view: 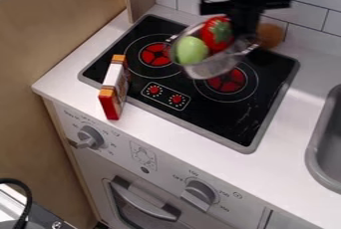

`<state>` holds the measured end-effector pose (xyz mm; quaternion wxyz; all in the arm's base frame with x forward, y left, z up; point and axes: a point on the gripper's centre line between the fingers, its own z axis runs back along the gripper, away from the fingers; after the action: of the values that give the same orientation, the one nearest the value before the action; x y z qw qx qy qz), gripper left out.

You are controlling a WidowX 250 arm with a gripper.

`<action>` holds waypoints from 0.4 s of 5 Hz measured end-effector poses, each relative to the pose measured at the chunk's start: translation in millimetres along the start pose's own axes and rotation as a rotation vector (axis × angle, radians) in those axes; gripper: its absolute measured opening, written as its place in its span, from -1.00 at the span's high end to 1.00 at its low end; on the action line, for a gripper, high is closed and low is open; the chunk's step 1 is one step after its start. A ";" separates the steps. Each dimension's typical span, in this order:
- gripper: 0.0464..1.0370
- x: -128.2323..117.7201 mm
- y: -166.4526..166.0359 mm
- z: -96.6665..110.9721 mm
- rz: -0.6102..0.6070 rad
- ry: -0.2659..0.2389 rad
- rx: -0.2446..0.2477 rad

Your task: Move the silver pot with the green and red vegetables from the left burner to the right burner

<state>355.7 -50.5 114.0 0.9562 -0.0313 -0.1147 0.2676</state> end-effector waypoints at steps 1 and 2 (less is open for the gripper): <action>0.98 2.6 -15.7 -5.0 0.032 -0.036 -0.036; 0.98 9.4 -18.0 -20.1 0.045 -0.076 -0.025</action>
<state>377.4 -60.9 98.5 0.9444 -0.0358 -0.1534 0.2886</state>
